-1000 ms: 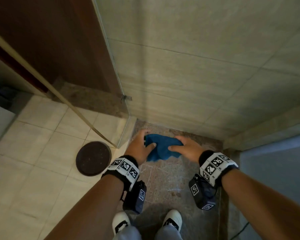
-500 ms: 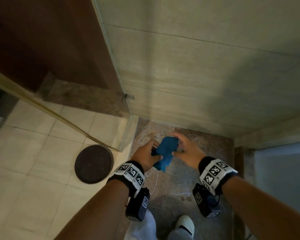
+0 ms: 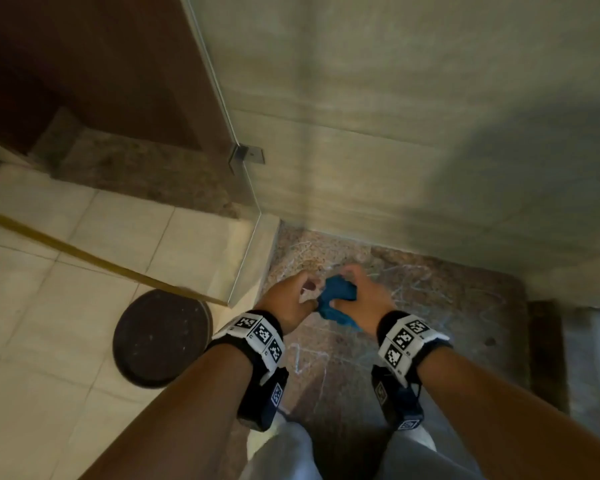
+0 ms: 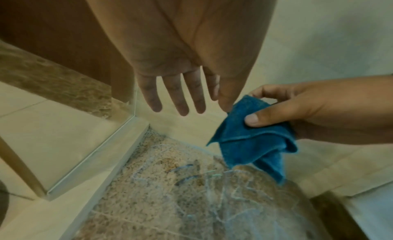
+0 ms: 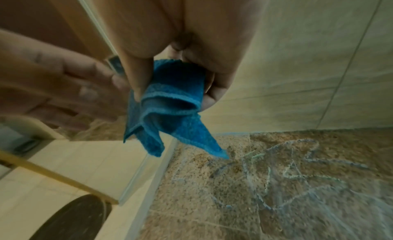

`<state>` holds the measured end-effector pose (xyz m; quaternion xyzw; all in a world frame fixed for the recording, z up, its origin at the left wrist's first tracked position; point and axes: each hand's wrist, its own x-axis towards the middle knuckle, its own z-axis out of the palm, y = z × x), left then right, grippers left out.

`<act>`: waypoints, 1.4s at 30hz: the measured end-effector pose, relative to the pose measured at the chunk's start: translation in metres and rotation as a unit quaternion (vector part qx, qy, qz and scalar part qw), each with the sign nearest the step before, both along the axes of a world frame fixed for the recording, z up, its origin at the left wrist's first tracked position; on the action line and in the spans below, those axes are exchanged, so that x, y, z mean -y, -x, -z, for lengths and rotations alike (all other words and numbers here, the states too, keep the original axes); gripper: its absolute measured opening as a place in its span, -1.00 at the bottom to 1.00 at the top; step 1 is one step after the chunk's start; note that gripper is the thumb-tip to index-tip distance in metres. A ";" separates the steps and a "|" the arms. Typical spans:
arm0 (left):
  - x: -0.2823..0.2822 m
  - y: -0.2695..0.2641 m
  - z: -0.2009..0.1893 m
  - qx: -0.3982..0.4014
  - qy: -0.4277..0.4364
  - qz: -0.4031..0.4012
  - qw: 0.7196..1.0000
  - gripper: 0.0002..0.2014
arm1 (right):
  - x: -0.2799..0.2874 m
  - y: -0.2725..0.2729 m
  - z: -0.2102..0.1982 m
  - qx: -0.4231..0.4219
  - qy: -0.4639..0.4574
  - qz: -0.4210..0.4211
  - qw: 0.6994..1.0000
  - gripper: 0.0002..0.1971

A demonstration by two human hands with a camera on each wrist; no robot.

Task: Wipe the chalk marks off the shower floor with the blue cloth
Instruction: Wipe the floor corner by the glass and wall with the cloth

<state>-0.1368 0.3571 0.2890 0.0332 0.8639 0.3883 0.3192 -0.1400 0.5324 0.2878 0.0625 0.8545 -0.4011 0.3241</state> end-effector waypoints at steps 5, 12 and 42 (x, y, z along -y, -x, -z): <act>0.020 0.021 0.083 -0.024 0.142 0.055 0.988 -0.48 | -0.019 0.029 0.092 -0.031 -0.053 0.017 0.998 -0.63; 0.034 0.055 0.198 -0.038 0.226 0.136 0.964 -0.28 | -0.024 0.071 0.198 -0.068 -0.106 0.020 0.992 -0.60; 0.028 0.091 0.349 -0.037 0.275 0.151 0.949 0.00 | 0.021 0.115 0.332 -0.094 -0.232 -0.155 0.956 -0.40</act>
